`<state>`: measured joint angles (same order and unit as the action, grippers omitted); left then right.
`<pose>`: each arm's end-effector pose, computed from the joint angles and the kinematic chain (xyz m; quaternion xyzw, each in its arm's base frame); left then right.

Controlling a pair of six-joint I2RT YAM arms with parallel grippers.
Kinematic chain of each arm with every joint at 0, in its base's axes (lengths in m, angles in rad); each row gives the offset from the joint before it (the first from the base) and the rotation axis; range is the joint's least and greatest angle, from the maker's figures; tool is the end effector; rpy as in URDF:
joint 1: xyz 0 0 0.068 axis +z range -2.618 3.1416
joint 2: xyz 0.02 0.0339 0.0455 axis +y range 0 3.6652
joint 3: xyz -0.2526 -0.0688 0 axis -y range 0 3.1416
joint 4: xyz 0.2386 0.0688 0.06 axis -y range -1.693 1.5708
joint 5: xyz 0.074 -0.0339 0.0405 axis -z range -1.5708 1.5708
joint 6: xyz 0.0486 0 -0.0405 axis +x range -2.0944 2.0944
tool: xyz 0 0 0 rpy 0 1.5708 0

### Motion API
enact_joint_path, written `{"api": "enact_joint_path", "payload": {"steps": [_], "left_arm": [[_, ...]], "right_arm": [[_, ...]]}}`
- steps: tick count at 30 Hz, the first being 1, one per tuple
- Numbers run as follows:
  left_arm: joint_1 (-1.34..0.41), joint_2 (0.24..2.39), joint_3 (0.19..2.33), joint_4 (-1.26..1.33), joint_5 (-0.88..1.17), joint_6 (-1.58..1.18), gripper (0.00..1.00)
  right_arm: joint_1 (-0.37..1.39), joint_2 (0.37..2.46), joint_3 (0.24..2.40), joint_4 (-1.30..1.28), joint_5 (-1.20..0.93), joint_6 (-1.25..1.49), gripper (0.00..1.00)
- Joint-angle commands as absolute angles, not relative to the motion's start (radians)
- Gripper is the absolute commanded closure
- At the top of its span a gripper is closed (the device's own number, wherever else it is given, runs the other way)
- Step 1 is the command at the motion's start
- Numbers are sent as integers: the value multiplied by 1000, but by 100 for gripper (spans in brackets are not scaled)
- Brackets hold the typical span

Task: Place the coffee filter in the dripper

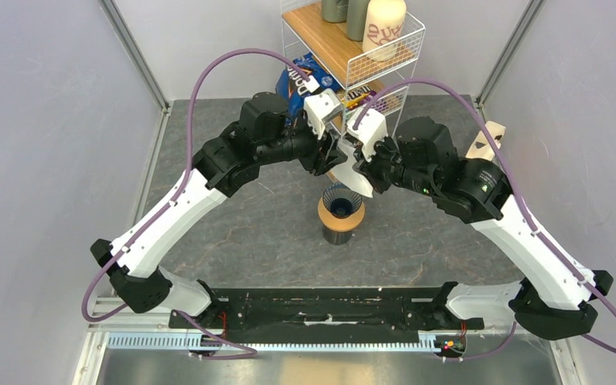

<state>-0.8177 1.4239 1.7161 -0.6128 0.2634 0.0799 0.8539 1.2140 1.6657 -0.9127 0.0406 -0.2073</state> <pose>0.2021 -0.2341 0.4515 0.4180 0.6909 -0.3085 0.5027 0.1526 0.1721 0.4538 -0.4208 0.7384 0.1510 0.5049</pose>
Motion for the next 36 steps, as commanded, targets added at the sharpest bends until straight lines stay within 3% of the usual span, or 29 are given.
{"api": "enact_joint_path", "payload": {"steps": [1, 5, 16, 21, 23, 25, 36], "left_arm": [[-818, 1431, 1755, -632, 315, 125, 43], [-818, 1417, 1739, -633, 348, 152, 52], [-818, 1401, 1700, -626, 318, 103, 97], [-818, 1410, 1697, -631, 280, 25, 98], [-818, 1408, 1690, -618, 264, -22, 98], [-816, 1399, 1679, -594, 235, -66, 98], [-767, 1374, 1655, -479, 208, -345, 98]], "right_arm": [[857, 1239, 1727, -953, 6, -251, 100], [858, 1252, 1743, -966, 25, -249, 100], [858, 1222, 1715, -862, 196, -207, 100], [858, 1215, 1709, -828, 226, -190, 99], [858, 1217, 1707, -828, 237, -179, 74], [859, 1210, 1699, -830, 253, -165, 61], [858, 1180, 1634, -815, 380, -61, 40]]}}
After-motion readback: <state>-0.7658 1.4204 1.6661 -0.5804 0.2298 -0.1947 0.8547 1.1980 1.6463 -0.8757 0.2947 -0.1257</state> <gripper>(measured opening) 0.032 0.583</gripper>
